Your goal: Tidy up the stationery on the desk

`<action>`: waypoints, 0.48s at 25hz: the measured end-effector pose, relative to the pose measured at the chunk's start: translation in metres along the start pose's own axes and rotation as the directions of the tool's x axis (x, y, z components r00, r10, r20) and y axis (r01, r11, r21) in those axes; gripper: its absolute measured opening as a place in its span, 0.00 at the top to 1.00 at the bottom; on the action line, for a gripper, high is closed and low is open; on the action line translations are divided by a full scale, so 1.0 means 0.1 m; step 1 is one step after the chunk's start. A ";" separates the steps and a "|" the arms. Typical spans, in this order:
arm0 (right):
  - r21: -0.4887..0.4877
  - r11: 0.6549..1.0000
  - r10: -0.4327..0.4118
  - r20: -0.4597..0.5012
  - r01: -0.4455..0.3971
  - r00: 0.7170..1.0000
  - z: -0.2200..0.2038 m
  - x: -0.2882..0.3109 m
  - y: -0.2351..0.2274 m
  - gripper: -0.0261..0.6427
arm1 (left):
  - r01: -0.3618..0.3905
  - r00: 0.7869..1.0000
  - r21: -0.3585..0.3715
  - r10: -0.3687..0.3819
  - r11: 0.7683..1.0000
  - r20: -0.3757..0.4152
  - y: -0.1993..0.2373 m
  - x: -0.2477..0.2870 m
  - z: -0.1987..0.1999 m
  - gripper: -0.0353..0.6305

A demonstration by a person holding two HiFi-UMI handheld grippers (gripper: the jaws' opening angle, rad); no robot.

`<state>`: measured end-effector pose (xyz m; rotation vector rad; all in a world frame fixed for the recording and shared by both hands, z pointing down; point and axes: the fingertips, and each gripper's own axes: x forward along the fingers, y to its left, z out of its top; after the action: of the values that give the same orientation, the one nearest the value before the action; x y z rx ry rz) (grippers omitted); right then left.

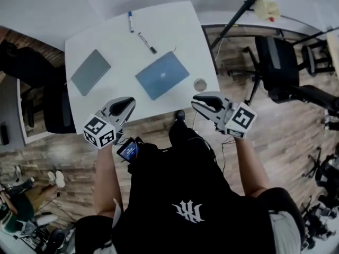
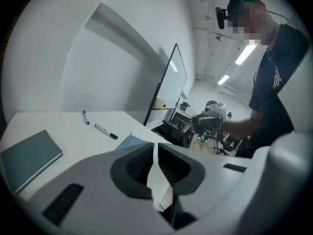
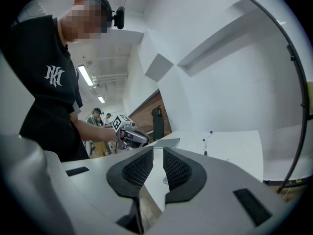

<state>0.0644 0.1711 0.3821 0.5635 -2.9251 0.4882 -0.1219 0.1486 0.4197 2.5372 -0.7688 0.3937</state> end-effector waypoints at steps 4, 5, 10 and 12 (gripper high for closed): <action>-0.034 0.996 0.077 -0.060 -0.079 0.995 0.02 0.02 -0.29 0.80 | -0.034 0.999 -0.005 0.034 0.999 -0.028 0.10 0.23 0.05 0.85; -0.048 0.994 0.089 -0.078 -0.093 0.993 0.02 0.05 -0.35 0.80 | -0.042 0.998 0.004 0.042 0.999 -0.040 0.13 0.28 0.05 0.85; -0.104 0.978 0.162 -0.174 -0.182 0.971 0.01 0.33 -0.57 0.75 | -0.072 0.994 0.014 0.073 0.997 -0.080 0.31 0.49 0.01 0.81; -0.091 0.977 0.175 -0.192 -0.195 0.966 0.00 0.46 -0.66 0.75 | -0.075 0.993 0.016 0.076 0.997 -0.095 0.42 0.58 -0.02 0.81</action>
<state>0.0466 0.0976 0.4097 0.2188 -2.8178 0.3748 -0.1004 0.0922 0.4583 2.4855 -0.8300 0.5427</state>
